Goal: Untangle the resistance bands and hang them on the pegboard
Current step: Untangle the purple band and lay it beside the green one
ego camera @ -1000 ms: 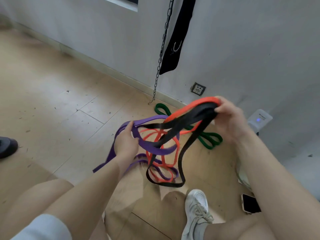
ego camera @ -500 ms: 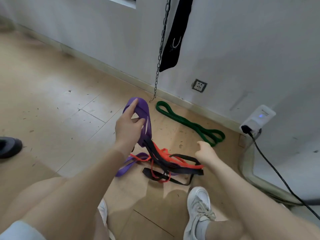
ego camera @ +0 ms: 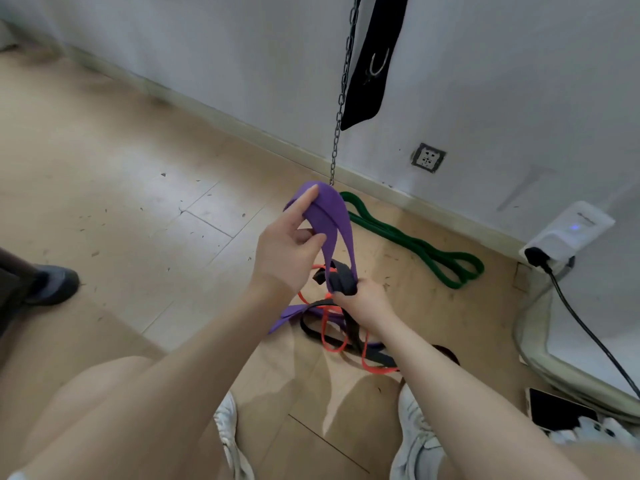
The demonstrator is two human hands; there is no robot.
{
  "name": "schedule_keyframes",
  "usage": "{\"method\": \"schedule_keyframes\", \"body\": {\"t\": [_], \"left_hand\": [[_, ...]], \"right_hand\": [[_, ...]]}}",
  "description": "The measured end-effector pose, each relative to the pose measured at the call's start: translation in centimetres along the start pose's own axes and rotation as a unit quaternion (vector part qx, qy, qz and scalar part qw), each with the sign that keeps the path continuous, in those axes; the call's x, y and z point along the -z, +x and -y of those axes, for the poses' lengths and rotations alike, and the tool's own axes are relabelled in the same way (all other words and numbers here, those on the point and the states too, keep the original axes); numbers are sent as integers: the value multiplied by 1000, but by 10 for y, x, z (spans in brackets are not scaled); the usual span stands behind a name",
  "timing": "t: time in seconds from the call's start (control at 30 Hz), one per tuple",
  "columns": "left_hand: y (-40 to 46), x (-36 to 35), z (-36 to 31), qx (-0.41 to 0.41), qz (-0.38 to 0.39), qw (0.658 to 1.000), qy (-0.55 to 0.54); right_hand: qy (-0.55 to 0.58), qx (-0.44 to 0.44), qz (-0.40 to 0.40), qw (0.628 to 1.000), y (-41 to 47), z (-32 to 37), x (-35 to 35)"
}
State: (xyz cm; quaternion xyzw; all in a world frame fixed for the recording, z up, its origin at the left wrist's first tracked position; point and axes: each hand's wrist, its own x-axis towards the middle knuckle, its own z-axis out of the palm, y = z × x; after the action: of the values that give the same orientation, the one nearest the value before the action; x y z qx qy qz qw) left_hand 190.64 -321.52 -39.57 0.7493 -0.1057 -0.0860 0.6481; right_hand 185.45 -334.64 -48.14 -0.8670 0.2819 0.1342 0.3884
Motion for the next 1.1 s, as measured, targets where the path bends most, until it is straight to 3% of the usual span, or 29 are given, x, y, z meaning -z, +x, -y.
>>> {"method": "schedule_keyframes", "body": {"t": [0.1,0.2,0.27,0.37,0.47,0.57,0.6,0.67,0.77,0.87,0.93,0.97,1.03,1.1], "left_hand": [[7,0,14,22,-38,997,61],[8,3,23,44,-64,991,105],[5,0,27,50,-65,987,136],[5,-1,35,50,-74,979,183],[8,4,42,47,-87,970,221],[12,6,50,70,-95,967,227],[13,5,52,78,-96,965,230],[13,6,54,102,-105,963,225],[12,6,51,136,-124,965,185],[4,-4,39,96,-94,977,163],[-3,-12,34,51,-48,982,176],[-7,-15,34,33,-24,980,195],[-11,-17,35,12,-3,972,233],[-10,-12,38,18,-11,966,260]], "right_hand": [[-142,-24,-8,990,-9,5,13],[-240,-66,-115,962,-18,-3,32],[-297,-48,-188,935,-25,-9,42],[-355,30,-233,905,-36,-6,49],[-309,41,-255,916,-44,-2,62],[-103,44,-277,954,-48,-4,81],[-72,73,-271,957,-49,-7,85],[-117,175,-233,950,-53,-11,85],[-293,340,-213,868,-52,-19,81],[-379,381,-170,826,-46,-16,77],[-376,388,-115,833,-47,-3,72],[-332,386,-95,856,-49,6,70],[-173,342,-90,919,-56,23,75],[12,288,-105,952,-64,30,90]]}}
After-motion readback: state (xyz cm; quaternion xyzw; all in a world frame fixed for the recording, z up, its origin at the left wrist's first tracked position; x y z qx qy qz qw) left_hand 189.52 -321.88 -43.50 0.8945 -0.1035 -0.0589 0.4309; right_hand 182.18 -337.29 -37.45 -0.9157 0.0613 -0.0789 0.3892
